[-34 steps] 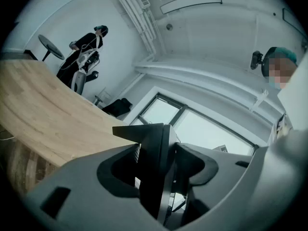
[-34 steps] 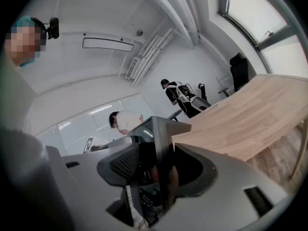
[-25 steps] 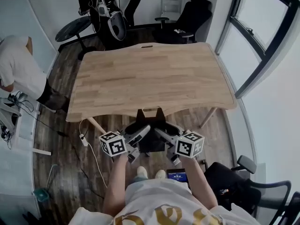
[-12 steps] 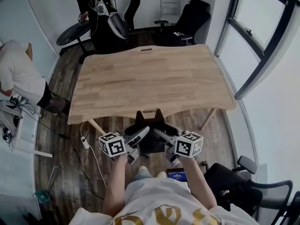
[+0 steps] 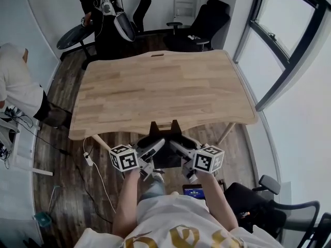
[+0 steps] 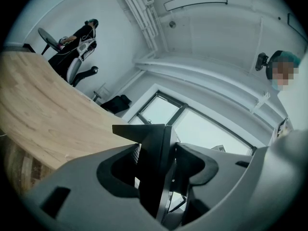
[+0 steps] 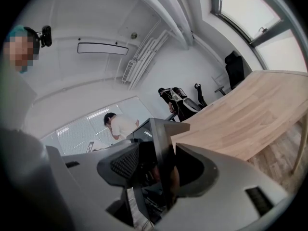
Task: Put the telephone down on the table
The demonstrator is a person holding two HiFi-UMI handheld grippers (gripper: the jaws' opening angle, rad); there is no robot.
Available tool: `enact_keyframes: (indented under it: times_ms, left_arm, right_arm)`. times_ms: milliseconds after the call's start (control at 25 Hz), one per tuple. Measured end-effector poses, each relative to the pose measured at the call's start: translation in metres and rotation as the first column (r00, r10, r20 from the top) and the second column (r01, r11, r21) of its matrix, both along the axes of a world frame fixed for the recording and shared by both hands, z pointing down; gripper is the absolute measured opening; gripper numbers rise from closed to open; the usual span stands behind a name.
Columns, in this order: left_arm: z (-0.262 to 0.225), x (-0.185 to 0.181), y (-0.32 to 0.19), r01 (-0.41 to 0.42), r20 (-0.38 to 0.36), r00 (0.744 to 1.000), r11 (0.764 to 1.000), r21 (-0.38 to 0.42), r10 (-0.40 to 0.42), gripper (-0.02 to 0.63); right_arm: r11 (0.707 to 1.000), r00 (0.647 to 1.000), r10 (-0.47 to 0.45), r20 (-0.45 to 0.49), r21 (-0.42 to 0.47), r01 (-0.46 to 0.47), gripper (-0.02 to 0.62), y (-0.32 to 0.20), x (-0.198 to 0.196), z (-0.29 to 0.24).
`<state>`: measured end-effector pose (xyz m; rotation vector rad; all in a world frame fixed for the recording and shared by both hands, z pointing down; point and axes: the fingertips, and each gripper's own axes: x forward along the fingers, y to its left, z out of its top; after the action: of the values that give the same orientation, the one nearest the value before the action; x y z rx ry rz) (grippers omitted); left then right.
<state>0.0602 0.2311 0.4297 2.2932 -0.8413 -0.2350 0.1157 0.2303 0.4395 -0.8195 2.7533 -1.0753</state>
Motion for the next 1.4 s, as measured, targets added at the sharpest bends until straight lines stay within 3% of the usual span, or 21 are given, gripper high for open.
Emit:
enact_keyframes:
  times_ms: [320,920,1400]
  left_arm:
    - [0.012,-0.018,-0.073,-0.039,-0.023,0.999,0.999,-0.027,0.039,0.222]
    - [0.027,-0.126,-0.267,-0.088,-0.032,0.996,0.994,-0.069,0.086,0.225]
    - [0.038,-0.136,-0.333,-0.171,-0.051,0.985,0.982,-0.081,0.167,0.229]
  right_arm:
    - [0.999,0.999,0.043,-0.016,-0.021,-0.043,0.219,-0.071,-0.018,0.01]
    - [0.994,0.997,0.067,-0.036,-0.083,-0.07,0.219,-0.261,-0.127,0.026]
    - [0.985,0.988,0.144,-0.048,-0.093,-0.148,0.219,-0.323,-0.137,0.036]
